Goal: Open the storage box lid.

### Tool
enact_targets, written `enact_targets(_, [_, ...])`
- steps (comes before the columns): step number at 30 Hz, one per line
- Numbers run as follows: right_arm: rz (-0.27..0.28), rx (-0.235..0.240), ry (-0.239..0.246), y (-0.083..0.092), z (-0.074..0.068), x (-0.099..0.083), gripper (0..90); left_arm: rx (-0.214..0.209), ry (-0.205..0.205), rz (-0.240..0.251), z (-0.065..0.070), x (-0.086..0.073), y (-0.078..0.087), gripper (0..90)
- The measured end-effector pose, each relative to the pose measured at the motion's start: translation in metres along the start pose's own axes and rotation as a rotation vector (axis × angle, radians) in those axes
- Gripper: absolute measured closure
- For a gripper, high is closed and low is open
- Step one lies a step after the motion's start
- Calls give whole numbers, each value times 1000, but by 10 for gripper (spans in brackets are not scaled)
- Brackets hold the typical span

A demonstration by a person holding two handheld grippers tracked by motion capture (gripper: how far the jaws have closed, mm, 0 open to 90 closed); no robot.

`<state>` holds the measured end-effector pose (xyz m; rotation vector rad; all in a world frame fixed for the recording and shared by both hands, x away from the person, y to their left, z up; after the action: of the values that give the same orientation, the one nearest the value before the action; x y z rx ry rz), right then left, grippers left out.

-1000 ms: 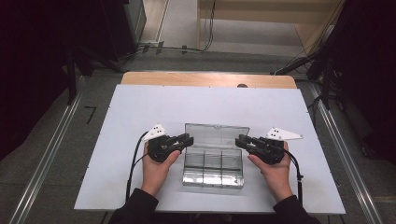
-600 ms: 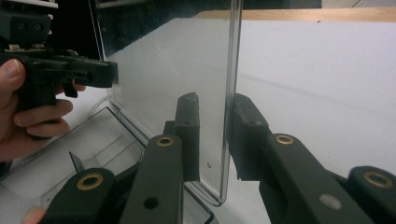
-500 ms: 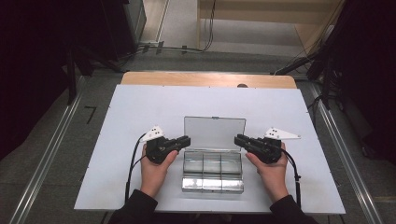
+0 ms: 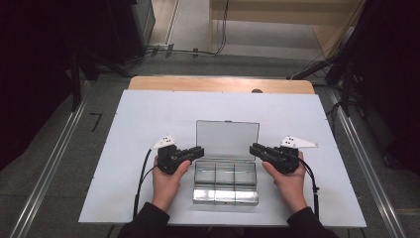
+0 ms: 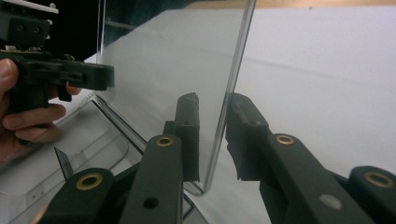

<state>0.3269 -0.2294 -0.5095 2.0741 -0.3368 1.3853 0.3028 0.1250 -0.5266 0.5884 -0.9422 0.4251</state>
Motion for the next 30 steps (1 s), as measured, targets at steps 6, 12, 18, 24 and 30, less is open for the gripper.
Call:
enact_targets(6, [-8,20,-55,-2,5,-7,729,-6,25,-5,-2,-1,-1,759])
enact_targets(12, [-22,29,-87,-5,5,-9,709,17,22,-23,-1,0,-2,731])
enact_targets(18, [-41,34,-124,-8,7,-12,677,34,35,-48,-1,-1,-5,690])
enact_targets(24, [-55,35,-140,-10,8,-13,651,44,40,-62,-1,-1,-6,655])
enact_targets(30, [-71,28,-160,-12,9,-14,604,52,42,-82,-1,-2,-7,609])
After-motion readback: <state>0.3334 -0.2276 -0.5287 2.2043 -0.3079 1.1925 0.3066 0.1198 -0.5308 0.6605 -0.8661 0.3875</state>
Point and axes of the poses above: each handheld gripper's, and its own axes: y roughly backward along the jaws, x roughly out of its top, z roughly to its right, the point moved 1 cm from there along -y, roughly forward along the jaws, and after that the axes turned 1 degree about z, right-handed, at the moved point
